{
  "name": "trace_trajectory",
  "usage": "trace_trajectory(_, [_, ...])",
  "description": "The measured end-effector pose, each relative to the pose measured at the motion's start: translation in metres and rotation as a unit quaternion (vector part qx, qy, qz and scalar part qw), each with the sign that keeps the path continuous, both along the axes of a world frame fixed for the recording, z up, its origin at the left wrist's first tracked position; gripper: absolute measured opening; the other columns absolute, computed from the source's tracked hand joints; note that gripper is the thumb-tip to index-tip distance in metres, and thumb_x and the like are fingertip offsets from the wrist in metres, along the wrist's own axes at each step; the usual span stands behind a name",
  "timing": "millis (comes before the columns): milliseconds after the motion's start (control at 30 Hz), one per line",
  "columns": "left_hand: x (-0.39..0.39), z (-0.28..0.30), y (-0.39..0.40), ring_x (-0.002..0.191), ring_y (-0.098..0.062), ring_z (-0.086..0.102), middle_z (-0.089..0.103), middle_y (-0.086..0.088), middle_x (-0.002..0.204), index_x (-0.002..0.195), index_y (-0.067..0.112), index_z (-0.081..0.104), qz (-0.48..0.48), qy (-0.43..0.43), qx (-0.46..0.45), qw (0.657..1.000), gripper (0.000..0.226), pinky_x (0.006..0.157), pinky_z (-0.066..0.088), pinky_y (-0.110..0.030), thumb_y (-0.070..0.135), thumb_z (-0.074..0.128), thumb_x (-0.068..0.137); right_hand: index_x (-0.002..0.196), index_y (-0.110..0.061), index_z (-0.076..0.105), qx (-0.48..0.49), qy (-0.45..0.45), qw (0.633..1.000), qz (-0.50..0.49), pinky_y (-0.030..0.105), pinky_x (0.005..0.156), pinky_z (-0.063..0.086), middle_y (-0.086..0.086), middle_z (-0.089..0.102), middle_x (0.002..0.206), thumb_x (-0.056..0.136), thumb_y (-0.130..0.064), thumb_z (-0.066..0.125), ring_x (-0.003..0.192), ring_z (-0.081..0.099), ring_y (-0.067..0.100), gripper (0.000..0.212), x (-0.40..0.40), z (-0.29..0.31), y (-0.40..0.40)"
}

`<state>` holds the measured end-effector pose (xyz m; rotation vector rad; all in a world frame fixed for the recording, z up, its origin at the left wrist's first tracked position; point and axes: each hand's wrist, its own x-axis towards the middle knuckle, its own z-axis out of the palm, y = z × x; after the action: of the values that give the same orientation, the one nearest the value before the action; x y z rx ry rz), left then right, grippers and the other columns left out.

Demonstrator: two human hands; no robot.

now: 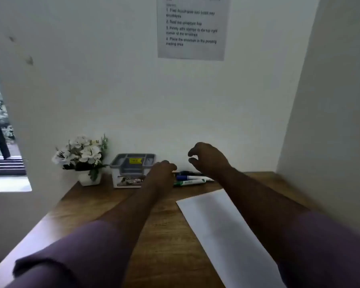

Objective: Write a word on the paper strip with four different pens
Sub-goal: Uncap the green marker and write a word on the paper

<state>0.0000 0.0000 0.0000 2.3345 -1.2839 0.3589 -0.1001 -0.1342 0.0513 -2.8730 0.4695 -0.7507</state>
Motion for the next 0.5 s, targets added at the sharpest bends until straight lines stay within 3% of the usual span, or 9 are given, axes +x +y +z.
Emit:
trace_trajectory(133, [0.013, -0.035, -0.017, 0.108, -0.028, 0.055, 0.063, -0.012, 0.118, 0.122, 0.013, 0.06, 0.022, -0.008, 0.042, 0.999, 0.035, 0.093, 0.042, -0.036, 0.018, 0.049, 0.09, 0.094, -0.011, 0.075, 0.127, -0.038, 0.991, 0.0, 0.026, 0.076, 0.042, 0.008, 0.071, 0.097, 0.086, -0.019, 0.062, 0.094, 0.063, 0.022, 0.017, 0.01, -0.045, -0.007])
trace_trajectory(267, [0.025, -0.055, -0.032, 0.107, -0.027, 0.056, 0.064, -0.01, 0.116, 0.119, 0.016, 0.062, 0.029, -0.015, 0.031, 0.999, 0.034, 0.095, 0.042, -0.037, 0.031, 0.052, 0.09, 0.08, -0.011, 0.077, 0.288, -0.109, 0.951, -0.01, 0.015, 0.06, 0.042, 0.001, 0.07, 0.073, 0.084, -0.019, 0.068, 0.071, 0.061, 0.01, 0.013, 0.012, -0.082, -0.009])
trace_trajectory(367, [0.026, -0.058, -0.031, 0.1, -0.027, 0.056, 0.064, -0.011, 0.107, 0.109, 0.014, 0.067, 0.04, 0.032, -0.015, 0.999, 0.025, 0.087, 0.044, -0.036, 0.025, 0.055, 0.09, 0.08, -0.006, 0.076, 0.448, -0.164, 0.879, 0.009, 0.025, 0.06, 0.053, 0.006, 0.068, 0.066, 0.083, -0.015, 0.07, 0.063, 0.062, 0.016, 0.012, 0.005, -0.094, -0.013])
trace_trajectory(433, [0.025, -0.055, -0.027, 0.094, -0.025, 0.058, 0.066, -0.01, 0.1, 0.104, 0.01, 0.068, 0.035, 0.068, -0.114, 0.991, 0.02, 0.08, 0.045, -0.031, 0.018, 0.055, 0.091, 0.083, 0.003, 0.073, 0.569, -0.211, 0.794, 0.027, 0.027, 0.054, 0.057, 0.015, 0.067, 0.067, 0.084, -0.014, 0.07, 0.057, 0.063, 0.024, 0.018, 0.0, -0.083, -0.015])
trace_trajectory(500, [0.017, -0.047, -0.022, 0.086, -0.016, 0.058, 0.063, -0.001, 0.091, 0.103, 0.01, 0.065, 0.018, 0.117, -0.216, 0.969, 0.017, 0.069, 0.044, -0.019, 0.014, 0.051, 0.094, 0.083, 0.003, 0.071, 0.604, -0.234, 0.761, 0.014, 0.031, 0.053, 0.057, 0.015, 0.068, 0.068, 0.082, -0.027, 0.072, 0.053, 0.064, 0.023, 0.03, -0.003, -0.073, -0.017])
